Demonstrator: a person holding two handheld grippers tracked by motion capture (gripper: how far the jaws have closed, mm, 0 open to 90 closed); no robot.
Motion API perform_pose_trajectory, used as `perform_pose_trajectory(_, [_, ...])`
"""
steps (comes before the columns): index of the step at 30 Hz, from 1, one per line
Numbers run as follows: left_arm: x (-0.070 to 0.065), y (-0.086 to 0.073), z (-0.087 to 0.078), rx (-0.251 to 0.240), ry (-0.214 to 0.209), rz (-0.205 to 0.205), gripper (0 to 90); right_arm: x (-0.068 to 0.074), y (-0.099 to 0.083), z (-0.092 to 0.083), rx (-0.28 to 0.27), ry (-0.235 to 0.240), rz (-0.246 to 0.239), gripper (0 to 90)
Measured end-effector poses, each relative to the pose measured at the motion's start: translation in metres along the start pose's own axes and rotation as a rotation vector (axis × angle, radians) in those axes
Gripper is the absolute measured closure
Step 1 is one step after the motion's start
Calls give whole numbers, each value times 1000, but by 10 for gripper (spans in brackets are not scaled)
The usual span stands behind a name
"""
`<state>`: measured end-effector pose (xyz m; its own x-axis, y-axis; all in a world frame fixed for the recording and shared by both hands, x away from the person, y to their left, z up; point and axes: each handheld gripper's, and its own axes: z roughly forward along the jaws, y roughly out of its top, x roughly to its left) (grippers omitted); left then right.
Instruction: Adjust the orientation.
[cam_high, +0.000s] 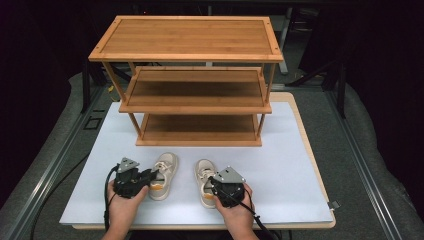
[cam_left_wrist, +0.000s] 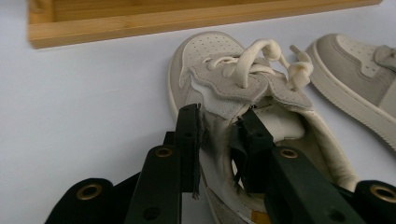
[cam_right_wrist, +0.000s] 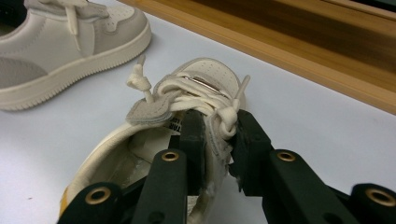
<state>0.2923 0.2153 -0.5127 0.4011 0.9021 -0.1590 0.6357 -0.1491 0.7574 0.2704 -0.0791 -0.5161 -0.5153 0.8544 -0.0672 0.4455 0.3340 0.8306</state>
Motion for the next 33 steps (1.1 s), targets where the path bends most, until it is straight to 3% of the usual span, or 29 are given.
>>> perform_pose_trajectory(5, [-21, 3, 9, 5, -25, 13, 725, -14, 2, 2, 2, -50, 5, 770])
perform_pose_trajectory(8, [-29, 4, 13, 3, -51, 5, 722, -18, 4, 2, -6, -52, 1, 770])
perform_pose_trajectory(10, [-35, 4, 15, -8, -45, 7, 710, -19, 5, 4, -3, -67, -6, 770])
perform_pose_trajectory(16, [-39, 3, 16, -17, -85, -9, 689, -11, 4, 12, -12, -53, -24, 745])
perform_pose_trajectory(17, [-40, 3, 16, -15, -96, -11, 683, -10, 5, 11, 7, -72, -15, 730])
perform_pose_trajectory(21, [-41, 3, 17, -13, -103, -8, 673, -17, 4, 7, 5, -20, 51, 627])
perform_pose_trajectory(25, [-41, 3, 17, -14, -115, -8, 675, -17, 4, 3, 8, -16, 50, 591])
perform_pose_trajectory(27, [-43, 3, 19, -18, -130, -18, 678, -19, 3, 1, -12, 18, 82, 550])
perform_pose_trajectory(28, [-44, 3, 20, -18, -139, -17, 680, -18, 2, -1, 3, -28, 97, 546])
perform_pose_trajectory(29, [-46, 3, 21, -20, -145, -22, 681, -18, 0, 0, -12, 14, 118, 549])
perform_pose_trajectory(30, [-48, 3, 22, -24, -149, -21, 681, -17, -2, 2, -12, 27, 131, 569])
perform_pose_trajectory(33, [-52, 3, 25, -26, -155, -25, 681, -16, -3, 3, -19, 25, 154, 563])
